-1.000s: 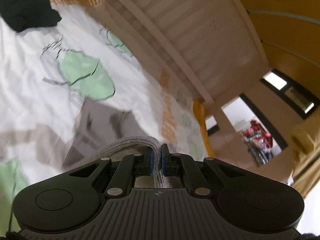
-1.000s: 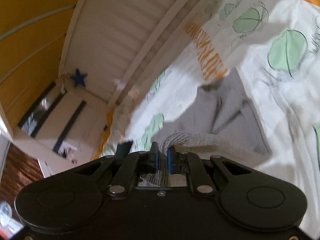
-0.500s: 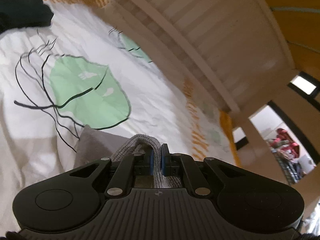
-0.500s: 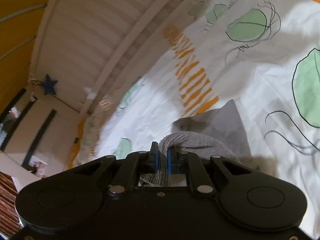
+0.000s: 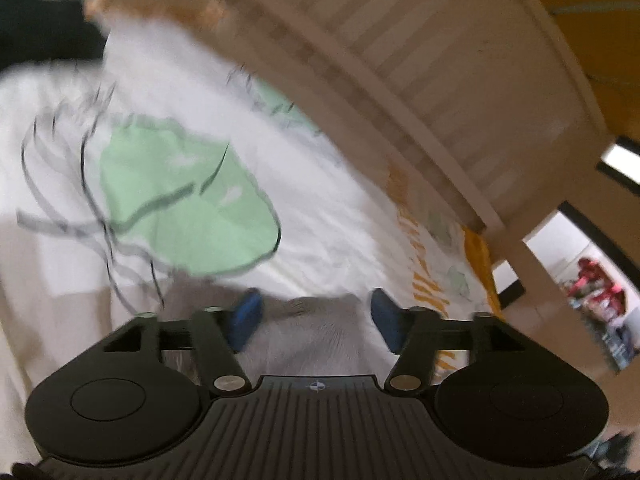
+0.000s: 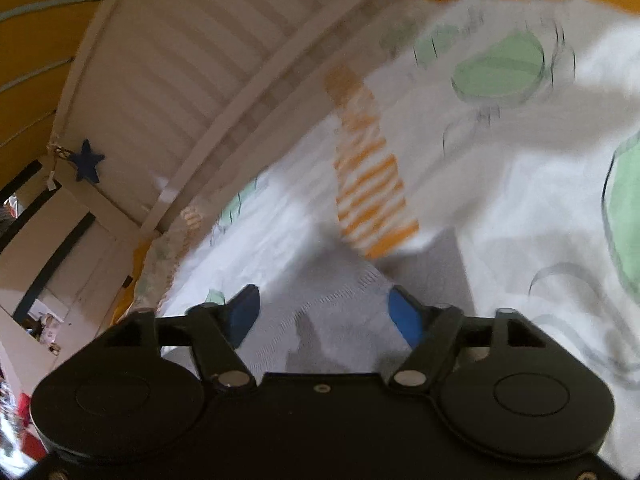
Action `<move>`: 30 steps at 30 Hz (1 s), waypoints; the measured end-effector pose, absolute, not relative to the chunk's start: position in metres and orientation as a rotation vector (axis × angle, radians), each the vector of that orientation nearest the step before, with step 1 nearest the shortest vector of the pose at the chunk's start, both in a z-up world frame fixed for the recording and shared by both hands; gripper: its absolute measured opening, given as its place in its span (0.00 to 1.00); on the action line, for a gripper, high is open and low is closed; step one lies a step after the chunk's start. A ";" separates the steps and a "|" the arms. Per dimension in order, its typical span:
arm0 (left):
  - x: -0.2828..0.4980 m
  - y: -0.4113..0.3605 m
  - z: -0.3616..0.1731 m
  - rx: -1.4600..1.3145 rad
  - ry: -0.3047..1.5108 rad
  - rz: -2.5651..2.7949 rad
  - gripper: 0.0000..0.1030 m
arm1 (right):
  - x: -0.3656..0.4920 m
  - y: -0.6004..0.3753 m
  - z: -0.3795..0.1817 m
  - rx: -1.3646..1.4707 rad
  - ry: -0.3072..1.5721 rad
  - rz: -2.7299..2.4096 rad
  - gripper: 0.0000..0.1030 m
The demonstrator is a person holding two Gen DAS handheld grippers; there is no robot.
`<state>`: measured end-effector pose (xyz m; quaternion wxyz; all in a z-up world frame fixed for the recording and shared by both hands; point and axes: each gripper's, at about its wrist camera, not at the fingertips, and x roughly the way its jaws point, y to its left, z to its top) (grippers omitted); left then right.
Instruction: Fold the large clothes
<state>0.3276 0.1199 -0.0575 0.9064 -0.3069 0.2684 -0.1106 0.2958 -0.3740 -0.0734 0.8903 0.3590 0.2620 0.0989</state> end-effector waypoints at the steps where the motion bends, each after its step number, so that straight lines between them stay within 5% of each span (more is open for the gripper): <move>1: 0.325 0.116 -0.051 -0.590 0.533 -0.229 0.64 | 0.294 -0.373 -0.068 0.725 0.527 0.203 0.73; 6: 0.318 0.078 -0.037 -0.360 0.527 -0.320 0.75 | 0.288 -0.338 -0.041 0.483 0.502 0.256 0.73; 17: 0.328 0.040 -0.086 -0.066 0.760 -0.257 0.75 | 0.295 -0.269 -0.077 0.042 0.729 0.248 0.71; 30: 0.330 0.058 -0.084 -0.097 0.786 -0.247 0.76 | 0.296 -0.288 -0.078 0.067 0.780 0.157 0.72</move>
